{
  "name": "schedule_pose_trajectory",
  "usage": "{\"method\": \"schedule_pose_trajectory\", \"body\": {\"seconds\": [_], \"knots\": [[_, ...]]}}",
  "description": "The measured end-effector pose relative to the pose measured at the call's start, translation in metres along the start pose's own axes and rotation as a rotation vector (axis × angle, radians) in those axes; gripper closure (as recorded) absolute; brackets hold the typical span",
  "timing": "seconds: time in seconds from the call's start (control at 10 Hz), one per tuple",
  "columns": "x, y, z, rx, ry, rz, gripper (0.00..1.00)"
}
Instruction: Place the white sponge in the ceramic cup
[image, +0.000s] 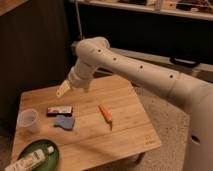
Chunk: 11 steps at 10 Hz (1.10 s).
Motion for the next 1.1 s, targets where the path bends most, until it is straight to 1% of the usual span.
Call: {"method": "schedule_pose_trajectory", "body": {"seconds": [0.1,0.2,0.3,0.4,0.6,0.7,0.8,0.9,1.0,1.1], "knots": [[-0.004,-0.004,0.004,-0.024,0.021,-0.088,0.2],[-0.01,-0.013,0.012,-0.068,0.036,-0.199,0.2],[-0.012,-0.015,0.014,-0.084,0.042,-0.235,0.2],[-0.013,-0.015,0.014,-0.089,0.042,-0.246,0.2],[-0.013,-0.015,0.015,-0.083,0.046,-0.246,0.2],[-0.012,-0.013,0.017,-0.053,0.071,-0.249,0.2],[-0.013,-0.009,0.024,-0.001,0.115,-0.262,0.2],[-0.012,-0.006,0.038,0.048,0.158,-0.294,0.2],[-0.008,-0.008,0.051,0.07,0.157,-0.324,0.2],[-0.006,-0.012,0.062,0.087,0.136,-0.347,0.2]]}}
